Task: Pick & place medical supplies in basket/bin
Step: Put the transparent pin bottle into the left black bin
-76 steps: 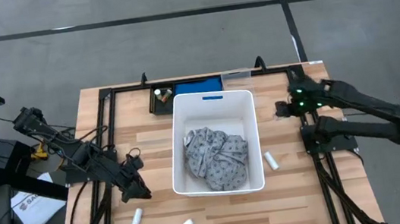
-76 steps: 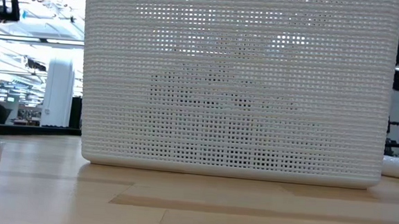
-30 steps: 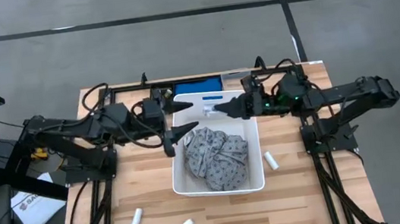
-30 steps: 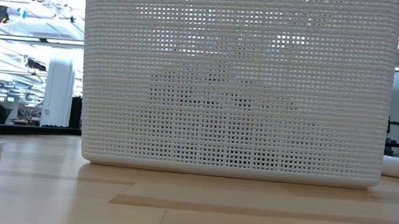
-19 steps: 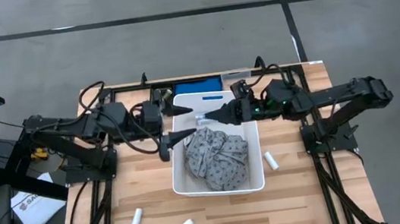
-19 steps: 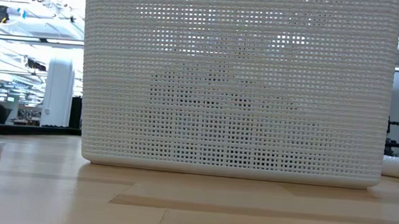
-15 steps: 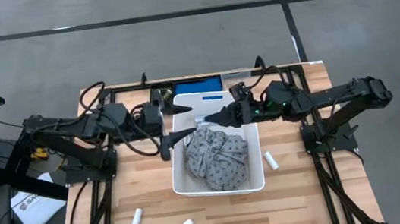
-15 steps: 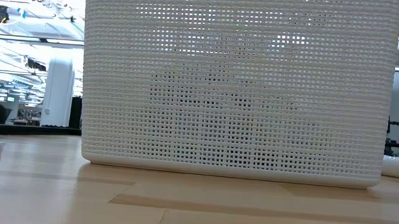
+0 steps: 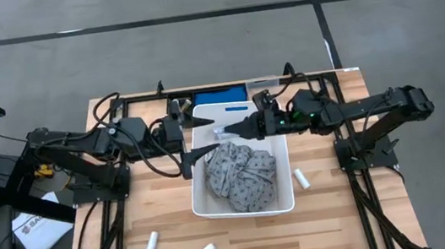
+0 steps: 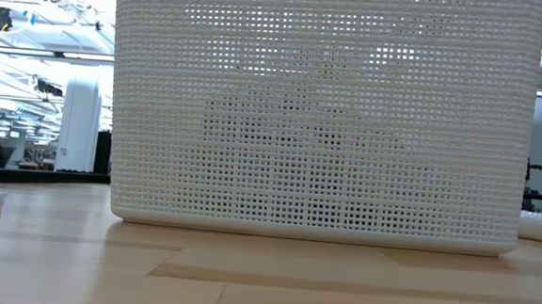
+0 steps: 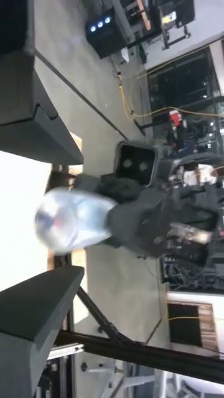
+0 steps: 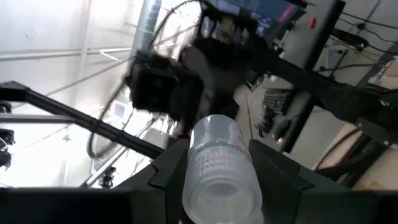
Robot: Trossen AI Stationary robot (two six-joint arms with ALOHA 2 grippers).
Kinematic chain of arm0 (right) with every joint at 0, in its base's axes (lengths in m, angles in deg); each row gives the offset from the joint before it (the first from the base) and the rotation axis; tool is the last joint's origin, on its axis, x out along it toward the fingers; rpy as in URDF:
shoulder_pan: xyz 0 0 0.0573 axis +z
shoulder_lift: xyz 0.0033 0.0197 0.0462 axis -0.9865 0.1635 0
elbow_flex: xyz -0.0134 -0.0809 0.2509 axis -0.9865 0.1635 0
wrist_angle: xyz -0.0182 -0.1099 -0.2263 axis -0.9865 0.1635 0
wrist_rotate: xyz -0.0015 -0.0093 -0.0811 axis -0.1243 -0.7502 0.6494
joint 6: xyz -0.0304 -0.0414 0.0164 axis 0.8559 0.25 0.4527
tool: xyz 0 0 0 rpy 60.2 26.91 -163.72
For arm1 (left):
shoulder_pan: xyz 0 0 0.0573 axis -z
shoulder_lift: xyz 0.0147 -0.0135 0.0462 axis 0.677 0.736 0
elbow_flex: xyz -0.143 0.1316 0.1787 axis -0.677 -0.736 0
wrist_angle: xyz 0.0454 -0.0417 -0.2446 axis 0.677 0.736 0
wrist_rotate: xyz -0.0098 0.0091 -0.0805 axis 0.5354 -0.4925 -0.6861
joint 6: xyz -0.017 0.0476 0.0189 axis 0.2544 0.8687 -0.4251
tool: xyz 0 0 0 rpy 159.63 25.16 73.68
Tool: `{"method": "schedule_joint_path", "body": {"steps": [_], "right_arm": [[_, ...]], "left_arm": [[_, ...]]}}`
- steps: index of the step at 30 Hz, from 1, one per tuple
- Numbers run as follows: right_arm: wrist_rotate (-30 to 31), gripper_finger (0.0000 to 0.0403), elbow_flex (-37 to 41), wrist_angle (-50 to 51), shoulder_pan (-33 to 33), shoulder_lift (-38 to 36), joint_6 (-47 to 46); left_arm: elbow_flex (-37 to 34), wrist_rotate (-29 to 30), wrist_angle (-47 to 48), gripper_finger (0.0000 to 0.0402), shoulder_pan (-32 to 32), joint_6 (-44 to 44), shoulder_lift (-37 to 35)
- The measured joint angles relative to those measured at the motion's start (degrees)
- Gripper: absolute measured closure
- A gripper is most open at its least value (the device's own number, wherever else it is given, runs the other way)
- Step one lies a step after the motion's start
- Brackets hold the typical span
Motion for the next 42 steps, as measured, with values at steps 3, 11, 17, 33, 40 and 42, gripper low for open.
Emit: {"method": "schedule_joint_path", "body": {"steps": [3,11,17,33,40,42], "right_arm": [[-0.2,0.0254,-0.9,-1.2,-0.4,1.5,0.0],[-5.9,0.0254,-7.2,-1.1,-1.5,6.9,0.4],[-9.0,0.0254,-9.4,-0.6,-2.3,9.6,0.1],[-9.1,0.0254,-9.6,-0.9,-2.6,10.6,0.0],[-9.2,0.0254,-9.6,-0.9,-2.6,10.6,0.0],[-9.0,0.0254,-9.6,-0.9,-2.6,10.6,0.0]], "left_arm": [[0.0,-1.0,-0.4,0.0129,0.0,0.0,0.7],[0.1,-1.2,-0.2,0.0128,0.0,0.0,1.3],[0.1,-1.1,-0.2,0.0128,0.0,0.0,1.3],[0.2,0.3,0.6,0.0189,0.0,2.3,1.0],[0.2,0.4,0.6,0.0232,1.0,2.1,1.0],[0.2,0.6,0.6,0.0245,1.2,2.1,1.0]]}}
